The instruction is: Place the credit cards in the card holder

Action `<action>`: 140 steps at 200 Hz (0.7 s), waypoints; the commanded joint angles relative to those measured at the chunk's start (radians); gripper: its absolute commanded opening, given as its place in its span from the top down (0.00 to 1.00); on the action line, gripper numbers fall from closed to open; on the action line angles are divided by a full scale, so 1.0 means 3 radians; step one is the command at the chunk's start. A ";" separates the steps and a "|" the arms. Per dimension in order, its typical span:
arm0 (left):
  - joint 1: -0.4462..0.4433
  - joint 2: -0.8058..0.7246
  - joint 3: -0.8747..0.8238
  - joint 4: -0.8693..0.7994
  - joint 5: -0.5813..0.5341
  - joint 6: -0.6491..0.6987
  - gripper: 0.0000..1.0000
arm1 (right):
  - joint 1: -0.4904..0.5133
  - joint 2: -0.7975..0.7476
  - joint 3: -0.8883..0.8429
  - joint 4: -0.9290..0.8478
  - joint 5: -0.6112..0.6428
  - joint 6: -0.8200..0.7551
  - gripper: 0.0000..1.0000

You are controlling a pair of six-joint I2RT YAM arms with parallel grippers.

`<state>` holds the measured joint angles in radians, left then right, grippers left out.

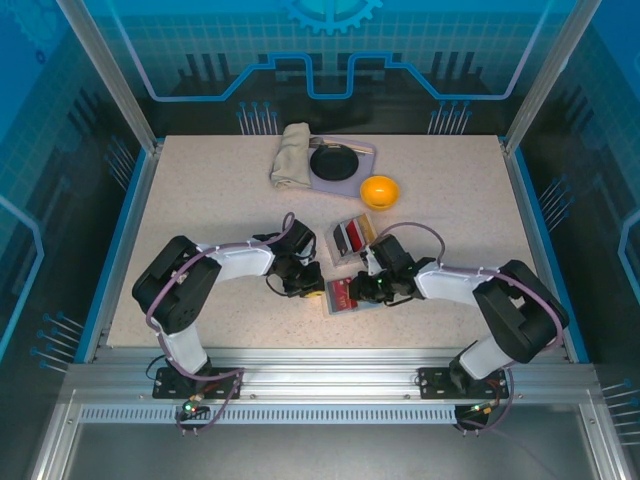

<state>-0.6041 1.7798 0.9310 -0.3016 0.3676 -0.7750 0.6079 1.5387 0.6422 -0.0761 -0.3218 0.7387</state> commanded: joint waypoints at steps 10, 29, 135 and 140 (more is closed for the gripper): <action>-0.0011 0.0214 -0.0011 0.0162 -0.0183 0.0098 0.88 | 0.0145 0.0127 0.0209 -0.0067 -0.0174 -0.0105 0.84; -0.0012 0.0214 -0.0005 0.0157 -0.0187 0.0103 0.88 | 0.0222 0.0179 0.0218 0.0048 -0.0206 0.0021 0.82; -0.0011 0.0092 -0.0003 0.0042 -0.0342 0.0144 0.88 | 0.0117 -0.0543 0.0405 -0.0869 0.0425 -0.0132 0.60; -0.0009 0.0073 0.0007 0.0027 -0.0357 0.0152 0.87 | 0.0081 -0.0607 0.0443 -0.0947 0.0453 -0.0176 0.58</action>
<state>-0.6041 1.7794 0.9314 -0.3019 0.3653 -0.7567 0.6586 1.4620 0.7151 -0.2203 -0.2558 0.7452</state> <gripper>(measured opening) 0.121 0.383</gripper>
